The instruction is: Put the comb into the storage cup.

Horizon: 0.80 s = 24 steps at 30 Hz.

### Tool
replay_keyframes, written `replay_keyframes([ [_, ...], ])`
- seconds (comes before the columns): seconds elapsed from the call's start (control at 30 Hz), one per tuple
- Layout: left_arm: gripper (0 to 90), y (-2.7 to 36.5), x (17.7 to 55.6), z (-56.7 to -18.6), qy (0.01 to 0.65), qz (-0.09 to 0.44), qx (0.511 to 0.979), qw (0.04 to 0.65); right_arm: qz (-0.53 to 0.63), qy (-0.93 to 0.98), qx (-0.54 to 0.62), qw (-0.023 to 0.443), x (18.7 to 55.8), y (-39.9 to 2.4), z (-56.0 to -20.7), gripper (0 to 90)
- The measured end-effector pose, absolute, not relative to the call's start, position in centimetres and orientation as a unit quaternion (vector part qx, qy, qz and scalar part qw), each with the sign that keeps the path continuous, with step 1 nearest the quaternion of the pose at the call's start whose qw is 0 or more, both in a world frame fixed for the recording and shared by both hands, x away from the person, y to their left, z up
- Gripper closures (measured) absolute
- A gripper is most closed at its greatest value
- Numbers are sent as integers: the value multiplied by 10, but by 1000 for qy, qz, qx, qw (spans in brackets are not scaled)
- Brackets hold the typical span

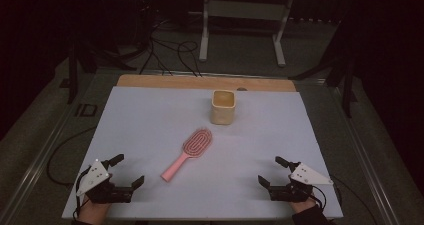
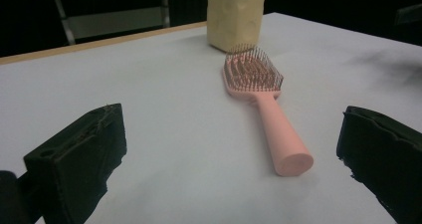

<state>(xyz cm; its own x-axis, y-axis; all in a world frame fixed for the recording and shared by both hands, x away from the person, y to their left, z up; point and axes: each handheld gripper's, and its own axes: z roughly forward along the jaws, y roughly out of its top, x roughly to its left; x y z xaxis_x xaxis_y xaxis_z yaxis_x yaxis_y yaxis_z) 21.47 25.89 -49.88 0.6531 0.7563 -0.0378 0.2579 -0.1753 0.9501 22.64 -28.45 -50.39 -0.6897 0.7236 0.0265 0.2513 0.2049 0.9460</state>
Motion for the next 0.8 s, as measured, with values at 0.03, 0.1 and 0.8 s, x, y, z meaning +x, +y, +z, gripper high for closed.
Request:
replay_keyframes([
  [0.03, 2, 259, 215, -498, 349, 229, 731, 540, 541, 743, 326, 220, 226, -285, -503, 81],
  [0.1, 2, 261, 216, -496, 351, 229, 728, 543, 541, 743, 327, 221, 227, -285, -503, 81],
  [0.8, 2, 252, 224, -465, 328, 203, 763, 519, 545, 739, 330, 220, 226, -285, -503, 81],
])
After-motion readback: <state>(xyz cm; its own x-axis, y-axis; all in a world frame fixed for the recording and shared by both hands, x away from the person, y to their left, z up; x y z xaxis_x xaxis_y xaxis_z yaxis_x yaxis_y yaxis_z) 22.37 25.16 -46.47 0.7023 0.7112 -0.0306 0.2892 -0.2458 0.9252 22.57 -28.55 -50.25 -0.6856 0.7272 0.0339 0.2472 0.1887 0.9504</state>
